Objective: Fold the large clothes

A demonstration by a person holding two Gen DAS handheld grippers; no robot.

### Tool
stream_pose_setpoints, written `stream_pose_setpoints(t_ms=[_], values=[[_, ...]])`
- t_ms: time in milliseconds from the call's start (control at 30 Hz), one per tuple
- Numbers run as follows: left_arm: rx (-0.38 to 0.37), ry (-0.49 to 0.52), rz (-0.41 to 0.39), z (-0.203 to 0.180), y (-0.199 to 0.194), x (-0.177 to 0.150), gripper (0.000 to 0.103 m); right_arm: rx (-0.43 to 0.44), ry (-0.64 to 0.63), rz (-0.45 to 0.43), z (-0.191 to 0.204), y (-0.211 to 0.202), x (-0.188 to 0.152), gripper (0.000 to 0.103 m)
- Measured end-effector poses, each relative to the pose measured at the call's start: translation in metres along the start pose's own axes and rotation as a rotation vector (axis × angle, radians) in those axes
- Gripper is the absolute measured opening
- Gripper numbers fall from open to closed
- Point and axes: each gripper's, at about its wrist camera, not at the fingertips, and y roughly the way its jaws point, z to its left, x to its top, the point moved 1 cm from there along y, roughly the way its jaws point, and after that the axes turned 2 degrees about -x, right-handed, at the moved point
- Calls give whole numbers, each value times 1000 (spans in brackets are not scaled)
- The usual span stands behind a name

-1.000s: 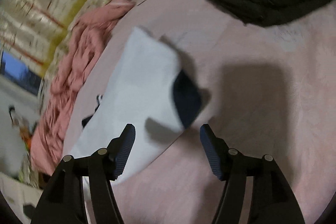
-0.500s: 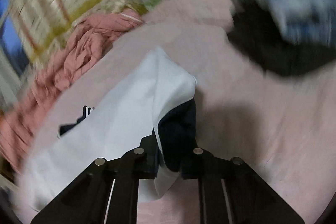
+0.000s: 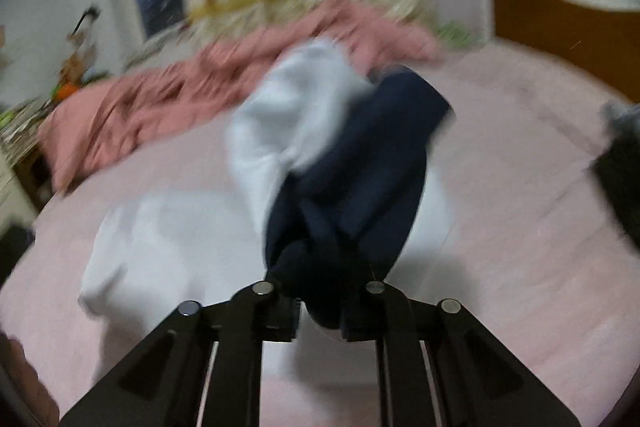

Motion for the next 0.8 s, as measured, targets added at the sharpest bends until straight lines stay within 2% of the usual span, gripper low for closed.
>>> stream_pose_setpoints(t_ms=[67, 133, 167, 200, 233, 267, 300, 433, 533, 600, 700, 767, 800], values=[[3, -5, -8, 3, -3, 1, 98, 14, -16, 66, 11, 16, -11, 15], [7, -3, -15, 6, -5, 3, 98, 4, -22, 46, 14, 15, -17, 18], [10, -1, -19, 7, -5, 3, 98, 6, -22, 33, 14, 11, -20, 24], [13, -1, -22, 8, -6, 3, 98, 38, -23, 32, 13, 6, -20, 41], [15, -4, -22, 10, -6, 4, 98, 95, -29, 45, 12, 3, -22, 54], [16, -10, -21, 12, -5, 4, 98, 160, -43, 55, 13, -2, -23, 63], [15, -18, -17, 13, -5, 4, 98, 194, -63, 51, 12, -9, -25, 63], [12, -51, -5, 20, -2, 4, 98, 235, -117, 8, 14, -31, -33, 63], [19, -46, -10, 19, -4, 5, 97, 202, -87, -59, 3, -48, -27, 64], [25, -32, -14, 17, -4, 5, 97, 132, -82, -113, -6, -57, -18, 78], [42, -5, -18, 14, -5, 3, 98, -8, -103, -154, -8, -51, 5, 78], [54, 13, -16, 12, -5, 3, 98, 36, -74, -145, -11, -40, 22, 76], [75, 28, -9, 10, -3, 2, 98, 77, -55, -123, -11, -32, 30, 66]])
